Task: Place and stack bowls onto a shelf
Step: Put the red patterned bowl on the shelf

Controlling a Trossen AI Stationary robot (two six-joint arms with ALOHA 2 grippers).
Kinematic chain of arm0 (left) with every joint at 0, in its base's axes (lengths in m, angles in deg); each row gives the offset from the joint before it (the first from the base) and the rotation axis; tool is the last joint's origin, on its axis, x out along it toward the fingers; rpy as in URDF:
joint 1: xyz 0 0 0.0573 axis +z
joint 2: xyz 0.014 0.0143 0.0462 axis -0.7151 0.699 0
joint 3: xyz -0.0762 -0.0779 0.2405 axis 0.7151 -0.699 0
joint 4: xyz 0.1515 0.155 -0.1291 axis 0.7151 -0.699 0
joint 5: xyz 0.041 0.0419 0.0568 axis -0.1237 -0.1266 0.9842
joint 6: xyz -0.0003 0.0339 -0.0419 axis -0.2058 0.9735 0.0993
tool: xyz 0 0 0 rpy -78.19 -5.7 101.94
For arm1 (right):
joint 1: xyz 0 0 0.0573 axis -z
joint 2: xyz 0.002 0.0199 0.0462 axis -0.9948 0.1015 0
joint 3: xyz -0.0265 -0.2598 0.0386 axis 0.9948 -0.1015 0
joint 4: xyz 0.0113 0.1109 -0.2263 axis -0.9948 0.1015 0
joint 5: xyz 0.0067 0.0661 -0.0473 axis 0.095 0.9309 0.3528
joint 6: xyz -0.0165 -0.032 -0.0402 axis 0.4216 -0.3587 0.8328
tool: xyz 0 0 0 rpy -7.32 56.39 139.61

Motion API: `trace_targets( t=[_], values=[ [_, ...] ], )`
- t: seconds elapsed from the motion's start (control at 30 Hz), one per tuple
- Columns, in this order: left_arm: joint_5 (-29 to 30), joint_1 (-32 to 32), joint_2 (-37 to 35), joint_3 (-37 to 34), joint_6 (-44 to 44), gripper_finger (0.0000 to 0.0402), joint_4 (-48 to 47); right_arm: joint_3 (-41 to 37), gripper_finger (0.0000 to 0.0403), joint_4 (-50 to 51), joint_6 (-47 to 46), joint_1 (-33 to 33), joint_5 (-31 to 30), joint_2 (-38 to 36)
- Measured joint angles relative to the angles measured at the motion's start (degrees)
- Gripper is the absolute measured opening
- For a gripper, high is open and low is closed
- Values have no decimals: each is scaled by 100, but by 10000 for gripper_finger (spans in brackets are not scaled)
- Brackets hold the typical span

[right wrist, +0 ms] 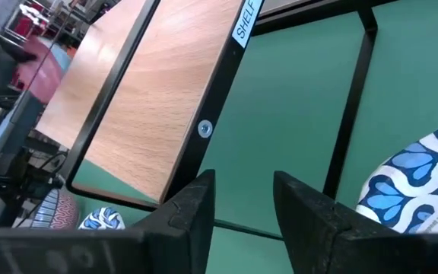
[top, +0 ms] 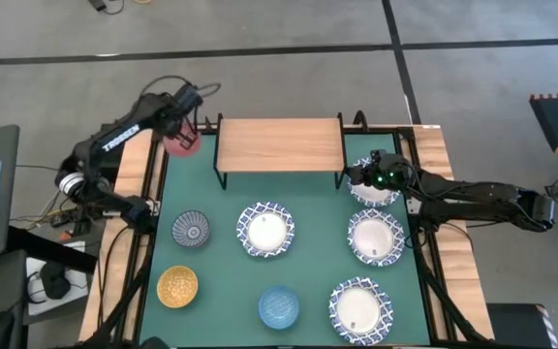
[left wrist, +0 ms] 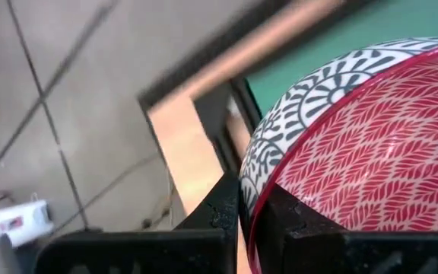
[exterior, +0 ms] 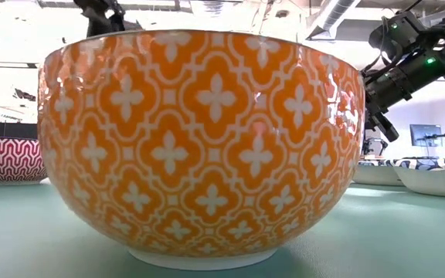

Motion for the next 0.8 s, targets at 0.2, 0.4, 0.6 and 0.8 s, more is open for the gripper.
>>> trace_targets(
  t=[0.2,0.4,0.6,0.8],
  values=[
    [-1153,-1,-474,1170,287,5,597,0,159,4,-103,2,0,0],
    [-3006,-33,-653,1601,-116,2,1941,0,159,2,-316,2,0,0],
    [-3204,-540,-122,1594,-52,2,1976,0,159,-15,-498,-50,-7,-82],
    [-3261,-948,772,1586,64,7,1688,2,159,-211,-461,-311,-23,-350]
  ],
)
